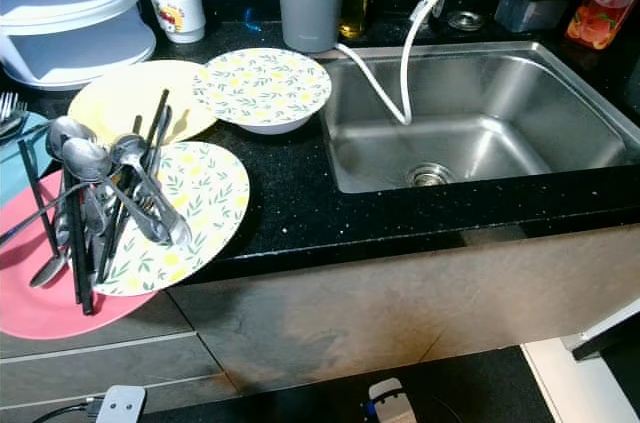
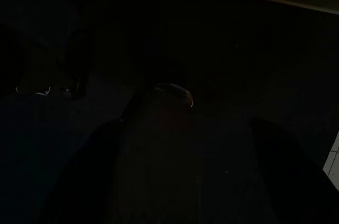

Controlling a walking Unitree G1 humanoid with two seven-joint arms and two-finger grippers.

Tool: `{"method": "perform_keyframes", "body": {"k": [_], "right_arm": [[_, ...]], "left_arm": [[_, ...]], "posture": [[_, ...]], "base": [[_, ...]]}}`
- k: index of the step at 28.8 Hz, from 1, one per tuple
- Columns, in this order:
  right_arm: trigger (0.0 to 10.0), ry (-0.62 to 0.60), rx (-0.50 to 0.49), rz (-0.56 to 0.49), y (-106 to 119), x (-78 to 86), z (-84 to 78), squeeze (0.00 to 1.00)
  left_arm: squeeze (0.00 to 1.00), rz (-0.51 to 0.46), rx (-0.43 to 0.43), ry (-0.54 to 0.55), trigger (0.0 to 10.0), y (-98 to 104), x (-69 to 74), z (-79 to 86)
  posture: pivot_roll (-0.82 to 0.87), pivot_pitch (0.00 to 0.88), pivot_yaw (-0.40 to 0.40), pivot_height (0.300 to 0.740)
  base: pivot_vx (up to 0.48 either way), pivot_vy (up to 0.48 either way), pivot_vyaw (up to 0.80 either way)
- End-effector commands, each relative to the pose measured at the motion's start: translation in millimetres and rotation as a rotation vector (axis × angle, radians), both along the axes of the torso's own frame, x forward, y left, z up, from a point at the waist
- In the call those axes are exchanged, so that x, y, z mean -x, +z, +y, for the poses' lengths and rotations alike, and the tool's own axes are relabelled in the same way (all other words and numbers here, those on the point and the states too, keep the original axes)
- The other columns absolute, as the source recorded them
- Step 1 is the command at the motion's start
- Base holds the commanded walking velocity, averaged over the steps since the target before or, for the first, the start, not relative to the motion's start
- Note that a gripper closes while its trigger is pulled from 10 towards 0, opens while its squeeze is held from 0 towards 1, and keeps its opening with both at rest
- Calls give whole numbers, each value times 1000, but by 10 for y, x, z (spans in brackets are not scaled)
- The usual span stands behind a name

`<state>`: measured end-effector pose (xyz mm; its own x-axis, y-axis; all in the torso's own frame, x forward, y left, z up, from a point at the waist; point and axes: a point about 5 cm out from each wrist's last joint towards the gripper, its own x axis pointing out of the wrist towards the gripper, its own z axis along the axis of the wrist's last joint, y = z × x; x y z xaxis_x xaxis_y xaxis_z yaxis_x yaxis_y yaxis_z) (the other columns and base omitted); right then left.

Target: Kitchen organization

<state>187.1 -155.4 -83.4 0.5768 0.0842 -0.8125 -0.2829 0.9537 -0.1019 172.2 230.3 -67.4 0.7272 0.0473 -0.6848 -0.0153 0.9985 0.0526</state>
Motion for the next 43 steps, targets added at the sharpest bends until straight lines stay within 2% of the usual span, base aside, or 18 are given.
{"method": "perform_keyframes", "body": {"k": [1,22,38,43], "right_arm": [[10000,-19,-9,71,-88,174,-6,0],[10000,-4,-16,61,-57,97,34,0],[10000,-7,-14,72,-83,159,19,0],[10000,-4,-16,71,-81,153,38,0]], "left_arm": [[0,44,1,0,10000,-66,117,-4],[0,42,30,32,10000,-60,62,-32],[0,44,17,20,10000,-69,92,-34],[0,53,36,35,10000,-78,112,-22]], "posture": [[93,192,13,740],[100,194,-2,740],[97,199,-4,740],[98,201,6,740]], "base": [[0,0,0],[0,0,0],[0,0,0],[0,0,0]]}}
